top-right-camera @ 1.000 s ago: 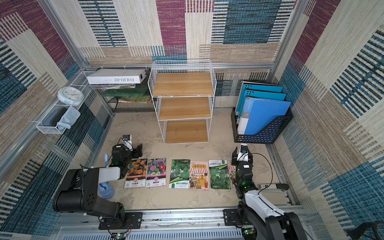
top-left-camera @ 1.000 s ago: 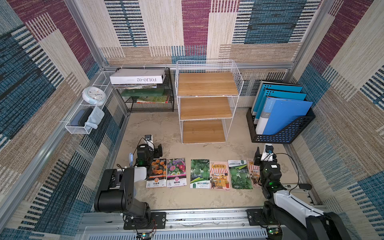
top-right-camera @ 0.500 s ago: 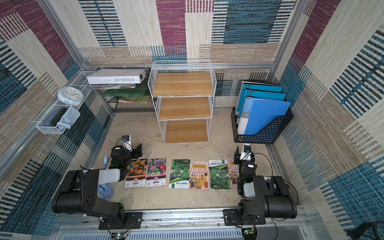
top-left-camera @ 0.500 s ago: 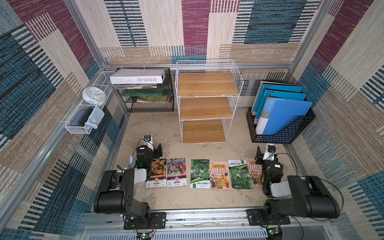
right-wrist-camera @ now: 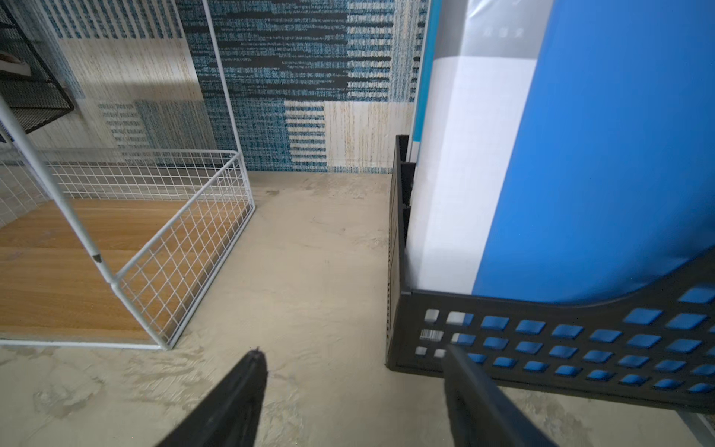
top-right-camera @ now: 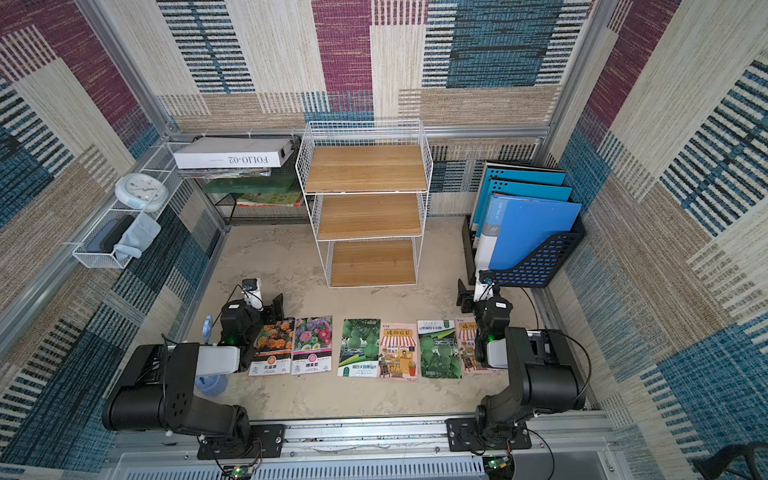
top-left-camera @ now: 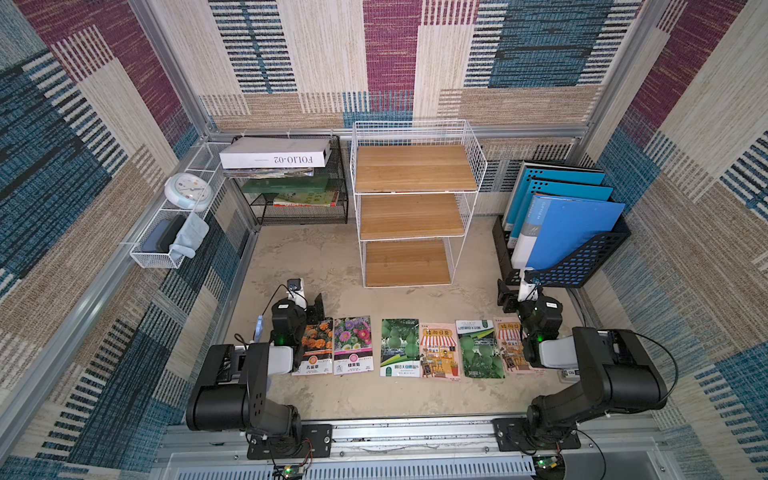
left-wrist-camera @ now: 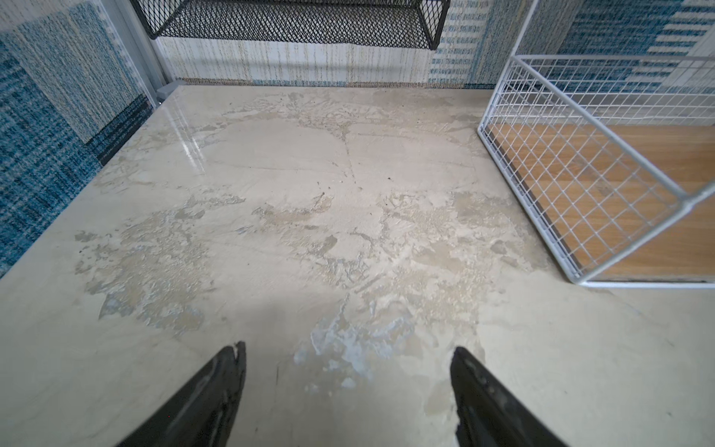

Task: Take the seed bag off the shelf
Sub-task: Reset both arms

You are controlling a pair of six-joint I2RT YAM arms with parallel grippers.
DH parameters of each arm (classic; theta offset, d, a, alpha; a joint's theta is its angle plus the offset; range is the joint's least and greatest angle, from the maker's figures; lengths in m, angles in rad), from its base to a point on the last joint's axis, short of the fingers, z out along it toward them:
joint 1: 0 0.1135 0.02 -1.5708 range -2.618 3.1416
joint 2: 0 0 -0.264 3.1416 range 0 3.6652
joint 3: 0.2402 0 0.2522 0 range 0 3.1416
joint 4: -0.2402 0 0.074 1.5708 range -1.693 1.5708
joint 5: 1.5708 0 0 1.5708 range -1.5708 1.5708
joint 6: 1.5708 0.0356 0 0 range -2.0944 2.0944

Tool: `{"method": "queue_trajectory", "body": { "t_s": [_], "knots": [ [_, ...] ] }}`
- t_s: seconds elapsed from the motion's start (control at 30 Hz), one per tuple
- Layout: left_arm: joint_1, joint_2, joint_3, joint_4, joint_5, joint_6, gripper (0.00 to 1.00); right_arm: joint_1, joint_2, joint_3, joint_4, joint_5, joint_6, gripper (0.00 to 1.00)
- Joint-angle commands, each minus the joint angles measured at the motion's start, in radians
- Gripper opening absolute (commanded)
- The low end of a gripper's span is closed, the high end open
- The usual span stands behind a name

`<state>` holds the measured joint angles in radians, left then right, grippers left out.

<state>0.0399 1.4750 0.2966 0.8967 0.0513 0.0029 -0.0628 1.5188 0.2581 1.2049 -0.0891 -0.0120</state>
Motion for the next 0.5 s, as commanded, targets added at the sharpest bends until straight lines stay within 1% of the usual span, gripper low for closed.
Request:
{"method": "queue_trajectory", "body": {
  "t_s": [0.0, 0.03, 0.47],
  "knots": [
    [0.0, 0.0, 0.016, 0.026, -0.006, -0.005, 0.86, 0.0, 0.0, 0.006, -0.019, -0.019, 0.0, 0.93],
    [0.003, 0.002, 0.018, 0.022, -0.007, -0.006, 0.86, 0.0, -0.001, 0.006, -0.019, -0.018, 0.0, 1.0],
    [0.002, -0.001, 0.015, 0.028, -0.003, -0.004, 0.86, 0.0, -0.003, 0.003, -0.018, -0.016, 0.0, 1.0]
  ]
}}
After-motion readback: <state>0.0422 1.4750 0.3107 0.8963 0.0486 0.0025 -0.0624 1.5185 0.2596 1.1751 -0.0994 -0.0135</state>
